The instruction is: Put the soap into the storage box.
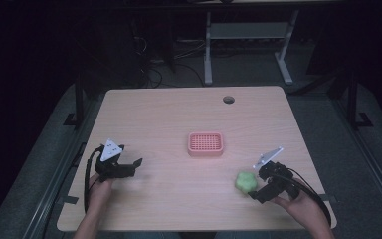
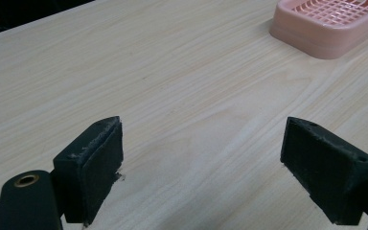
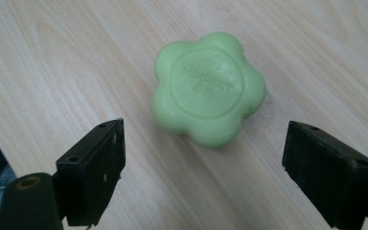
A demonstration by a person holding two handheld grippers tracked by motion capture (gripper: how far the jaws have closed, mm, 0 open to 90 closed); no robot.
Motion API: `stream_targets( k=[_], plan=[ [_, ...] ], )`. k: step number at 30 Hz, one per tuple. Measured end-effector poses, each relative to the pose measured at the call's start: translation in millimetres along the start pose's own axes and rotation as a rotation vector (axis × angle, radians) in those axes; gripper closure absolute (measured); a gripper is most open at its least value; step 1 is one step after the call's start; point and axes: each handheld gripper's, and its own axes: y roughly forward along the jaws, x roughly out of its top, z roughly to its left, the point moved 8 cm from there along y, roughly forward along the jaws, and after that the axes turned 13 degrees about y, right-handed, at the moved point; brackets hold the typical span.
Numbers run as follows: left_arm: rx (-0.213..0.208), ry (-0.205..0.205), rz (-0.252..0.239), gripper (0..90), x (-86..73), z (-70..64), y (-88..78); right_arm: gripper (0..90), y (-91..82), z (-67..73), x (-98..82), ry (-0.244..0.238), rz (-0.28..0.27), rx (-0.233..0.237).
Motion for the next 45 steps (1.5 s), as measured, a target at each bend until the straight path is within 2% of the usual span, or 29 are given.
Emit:
stream_targets(
  k=[5,8,13,18,24,36,45],
  plan=[
    [-0.002,0.004,-0.003,14.4,0.4,-0.6,-0.1,14.4,8.5,1.2,9.3,-0.003,0.029,-0.014],
    [0.000,-0.008,-0.007,14.3,0.5,0.0,-0.5,14.4,11.8,1.2,14.5,0.003,0.052,-0.025],
    [0.000,-0.008,-0.011,14.4,0.9,0.4,-0.9,14.6,19.9,4.5,20.3,0.005,0.079,-0.019],
    [-0.001,-0.007,-0.007,14.4,1.1,-0.4,-0.9,15.2,25.9,4.8,22.5,0.001,0.098,-0.031],
    [0.001,-0.006,-0.013,14.4,1.4,1.0,-1.6,20.1,31.6,5.5,24.9,-0.013,0.130,-0.061],
    [0.004,0.000,-0.013,14.4,2.5,0.8,-2.0,20.5,38.4,6.1,24.9,-0.020,0.151,-0.088],
    [0.006,-0.001,-0.014,14.4,2.7,1.3,-2.2,24.4,41.2,4.5,26.0,-0.026,0.173,-0.099]
  ],
)
